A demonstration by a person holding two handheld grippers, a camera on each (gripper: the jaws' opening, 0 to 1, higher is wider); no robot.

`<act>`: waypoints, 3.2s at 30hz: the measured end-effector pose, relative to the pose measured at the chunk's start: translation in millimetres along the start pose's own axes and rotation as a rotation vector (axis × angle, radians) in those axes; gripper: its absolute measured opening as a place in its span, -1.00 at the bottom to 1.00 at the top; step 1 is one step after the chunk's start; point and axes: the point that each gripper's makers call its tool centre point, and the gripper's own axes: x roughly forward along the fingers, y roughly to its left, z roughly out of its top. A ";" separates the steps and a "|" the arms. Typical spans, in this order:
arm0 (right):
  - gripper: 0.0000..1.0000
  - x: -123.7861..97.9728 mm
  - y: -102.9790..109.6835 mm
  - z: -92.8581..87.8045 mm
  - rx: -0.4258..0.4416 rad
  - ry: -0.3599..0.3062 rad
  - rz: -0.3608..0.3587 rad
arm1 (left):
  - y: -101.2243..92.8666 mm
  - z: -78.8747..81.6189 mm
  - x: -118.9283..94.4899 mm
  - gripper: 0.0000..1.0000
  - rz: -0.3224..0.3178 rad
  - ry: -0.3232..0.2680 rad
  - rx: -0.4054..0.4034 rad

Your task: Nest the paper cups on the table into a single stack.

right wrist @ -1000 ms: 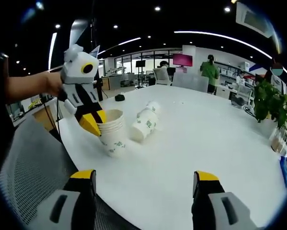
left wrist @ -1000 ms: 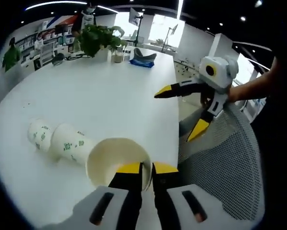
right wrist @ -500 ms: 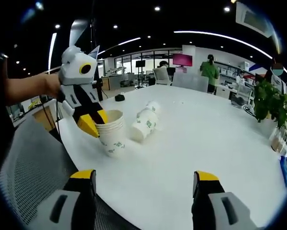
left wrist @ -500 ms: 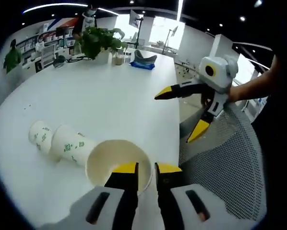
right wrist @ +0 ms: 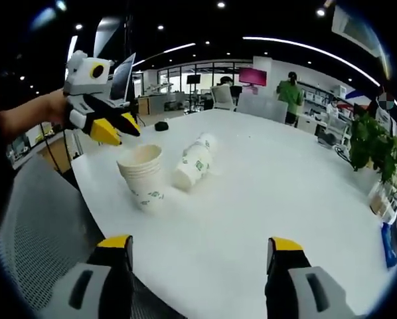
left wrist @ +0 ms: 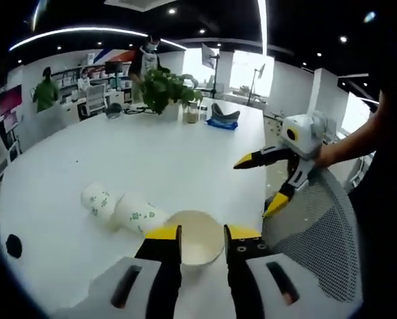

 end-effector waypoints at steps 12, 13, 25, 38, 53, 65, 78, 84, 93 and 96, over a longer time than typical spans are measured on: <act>0.42 39.7 -11.7 63.1 0.118 -0.066 0.061 | 12.4 4.2 -32.2 -0.13 0.149 -0.095 -0.049; 0.40 47.3 -10.3 68.3 0.130 -0.069 0.072 | 13.7 2.8 -35.1 -0.13 0.159 -0.097 -0.053; 0.27 113.9 -6.6 94.9 0.167 -0.033 0.136 | 11.3 -6.5 -52.0 0.09 0.229 -0.111 -0.047; 0.03 157.3 4.1 86.8 0.269 0.056 0.208 | 17.9 -6.8 -58.7 0.17 0.260 -0.131 -0.057; -0.13 176.5 1.7 78.0 0.247 0.131 0.166 | 27.0 -15.5 -68.0 0.39 0.326 -0.132 -0.072; -0.26 169.2 -0.3 68.9 0.222 0.146 0.149 | 33.8 -12.2 -66.4 0.31 0.321 -0.127 -0.080; -0.27 144.6 3.0 88.1 0.249 0.059 0.176 | 38.9 -1.1 -69.0 0.12 0.319 -0.151 -0.131; -0.27 127.8 2.6 109.6 0.257 -0.022 0.187 | 40.8 10.3 -70.6 -0.04 0.297 -0.173 -0.138; -0.27 85.9 23.0 139.0 0.149 -0.154 0.244 | 36.3 33.7 -70.6 -0.19 0.237 -0.201 -0.120; -0.27 75.3 32.1 140.9 0.112 -0.172 0.260 | 34.3 38.8 -69.5 -0.24 0.211 -0.194 -0.101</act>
